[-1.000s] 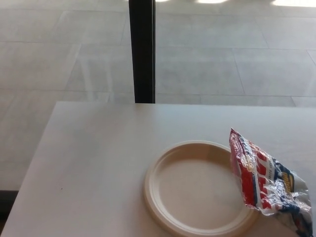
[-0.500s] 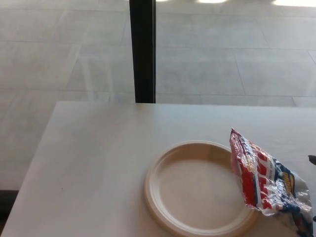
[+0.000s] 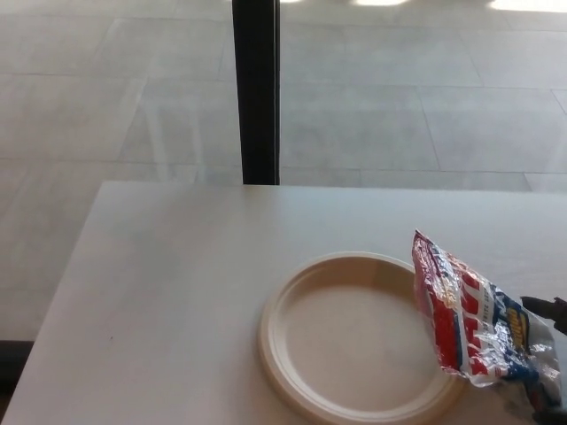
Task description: The robot uses its right hand to pick up a bag of sunflower seeds kept in the middle of the desk and tilts it over a plate kept next to it to pour out a few seeds and then puts the bag of seeds back on the desk
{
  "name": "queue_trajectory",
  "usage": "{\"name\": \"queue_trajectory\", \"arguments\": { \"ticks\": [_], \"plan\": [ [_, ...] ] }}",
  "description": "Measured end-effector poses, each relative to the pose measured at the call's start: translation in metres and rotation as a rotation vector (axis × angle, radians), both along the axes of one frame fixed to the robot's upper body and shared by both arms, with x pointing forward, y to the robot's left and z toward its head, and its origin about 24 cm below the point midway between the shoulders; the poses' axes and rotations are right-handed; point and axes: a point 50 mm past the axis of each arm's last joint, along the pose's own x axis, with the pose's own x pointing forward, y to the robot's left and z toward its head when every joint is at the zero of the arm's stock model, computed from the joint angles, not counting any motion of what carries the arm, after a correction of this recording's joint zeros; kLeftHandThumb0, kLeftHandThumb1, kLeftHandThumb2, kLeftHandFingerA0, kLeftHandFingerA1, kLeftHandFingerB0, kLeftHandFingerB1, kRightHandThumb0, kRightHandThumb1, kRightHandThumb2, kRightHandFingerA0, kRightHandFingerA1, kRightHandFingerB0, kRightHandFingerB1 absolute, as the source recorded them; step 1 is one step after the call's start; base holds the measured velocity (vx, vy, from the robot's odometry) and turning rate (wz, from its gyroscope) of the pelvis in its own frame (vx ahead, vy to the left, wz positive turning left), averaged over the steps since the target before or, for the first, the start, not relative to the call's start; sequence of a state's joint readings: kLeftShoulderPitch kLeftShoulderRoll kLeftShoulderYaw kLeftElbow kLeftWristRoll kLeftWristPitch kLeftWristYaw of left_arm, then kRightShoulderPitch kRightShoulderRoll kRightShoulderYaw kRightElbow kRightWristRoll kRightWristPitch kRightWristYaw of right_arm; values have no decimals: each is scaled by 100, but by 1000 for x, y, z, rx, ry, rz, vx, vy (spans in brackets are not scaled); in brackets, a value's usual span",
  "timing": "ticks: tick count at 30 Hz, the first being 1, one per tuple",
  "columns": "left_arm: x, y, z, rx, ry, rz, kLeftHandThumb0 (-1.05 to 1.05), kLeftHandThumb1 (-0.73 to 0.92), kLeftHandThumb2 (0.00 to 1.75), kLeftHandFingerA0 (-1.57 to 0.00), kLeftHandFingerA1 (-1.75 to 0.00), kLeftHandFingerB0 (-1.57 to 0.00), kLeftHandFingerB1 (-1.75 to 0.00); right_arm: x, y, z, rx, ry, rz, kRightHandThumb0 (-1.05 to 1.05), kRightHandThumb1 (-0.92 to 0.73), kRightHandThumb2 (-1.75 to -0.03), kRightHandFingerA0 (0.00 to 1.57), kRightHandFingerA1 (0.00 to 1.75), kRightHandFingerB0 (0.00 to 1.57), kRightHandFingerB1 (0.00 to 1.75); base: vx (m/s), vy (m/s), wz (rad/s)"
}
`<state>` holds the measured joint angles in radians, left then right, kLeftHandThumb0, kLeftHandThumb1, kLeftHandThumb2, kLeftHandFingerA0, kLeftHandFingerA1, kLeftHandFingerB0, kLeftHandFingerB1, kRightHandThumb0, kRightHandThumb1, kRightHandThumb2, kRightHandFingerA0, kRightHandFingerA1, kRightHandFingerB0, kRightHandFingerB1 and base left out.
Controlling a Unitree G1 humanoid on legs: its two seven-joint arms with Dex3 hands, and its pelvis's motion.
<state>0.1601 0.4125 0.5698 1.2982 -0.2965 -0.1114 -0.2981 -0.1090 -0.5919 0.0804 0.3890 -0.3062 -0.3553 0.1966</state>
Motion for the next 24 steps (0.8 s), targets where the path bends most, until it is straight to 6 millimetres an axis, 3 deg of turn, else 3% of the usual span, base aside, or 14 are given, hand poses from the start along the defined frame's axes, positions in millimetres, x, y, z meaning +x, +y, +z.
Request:
{"name": "queue_trajectory", "arguments": {
  "ticks": [1, 2, 7, 8, 9, 10, 11, 12, 13, 14, 15, 16, 20, 24],
  "plan": [
    [0, 0, 0, 0, 1, -2, -78, 66, 59, -41, -51, -38, -34, 1, 1, -1, -2, 2, 1, -70, -40, -85, 1, 47, 2, 21, 0, 0, 0],
    [0, 0, 0, -1, 2, -5, -82, 54, 73, -38, -55, -34, -41, 2, 3, -1, -4, 5, 3, -68, -39, -85, 1, 47, 3, 24, 0, 0, 0],
    [2, -1, 0, -2, 2, -13, -77, 66, 60, -41, -52, -39, -36, 5, 12, -7, 0, 18, 4, -65, -37, -83, 0, 52, 2, 26, 0, 0, 0],
    [2, -1, 0, -2, 1, -14, -83, 54, 73, -38, -55, -35, -41, 5, 14, -8, 1, 22, 3, -72, -47, -55, 0, 61, 3, 29, 0, 0, 0],
    [2, -1, 0, -1, 0, -14, -79, 68, 61, -39, -52, -37, -35, 6, 16, -9, 1, 25, 2, -72, -48, -55, 1, 64, 5, 28, 0, 0, 0],
    [2, -1, 0, -1, 2, -16, -84, 57, 74, -36, -55, -34, -41, 7, 17, -10, 3, 24, 2, -72, -48, -55, 1, 63, 5, 29, 0, 0, 0],
    [2, -1, -1, 0, 4, -21, -78, 70, 61, -35, -51, -35, -36, 8, 20, -11, 7, 24, 2, -64, -37, -83, 3, 60, 3, 28, 0, 0, 0],
    [3, -1, -1, 0, 7, -27, -78, 54, 91, -32, -57, -31, -49, 9, 23, -13, 11, 24, 2, -66, -38, -83, 3, 59, 3, 27, 0, 0, 0],
    [3, -2, -1, 0, 9, -33, -77, 69, 61, -37, -51, -37, -36, 10, 25, -13, 14, 23, 1, -65, -37, -83, 2, 58, 4, 28, 0, 0, 0],
    [3, -2, -1, 0, 11, -36, -78, 54, 92, -32, -58, -32, -48, 11, 26, -15, 16, 25, -2, -66, -38, -83, 2, 58, 0, 28, 0, 0, 0],
    [3, -2, -1, 0, 13, -40, -78, 54, 92, -32, -58, -32, -48, 12, 27, -16, 18, 25, -5, -66, -38, -83, 2, 58, 0, 28, 0, 0, 0],
    [3, -2, -1, 1, 15, -44, -77, 69, 61, -37, -52, -37, -37, 12, 28, -17, 21, 24, -8, -73, -39, -78, 3, 59, 5, 30, 0, 0, 0],
    [3, -2, -1, 4, 15, -49, -77, 69, 61, -36, -53, -36, -36, 14, 31, -19, 32, 15, -22, -67, -40, -77, 14, 63, 5, 35, 0, 0, 0],
    [3, -2, -1, 5, 16, -51, -77, 70, 62, -34, -51, -36, -36, 15, 30, -23, 41, 2, -40, -43, -55, -57, 26, 77, 8, 33, 0, 0, 0]
  ]
}}
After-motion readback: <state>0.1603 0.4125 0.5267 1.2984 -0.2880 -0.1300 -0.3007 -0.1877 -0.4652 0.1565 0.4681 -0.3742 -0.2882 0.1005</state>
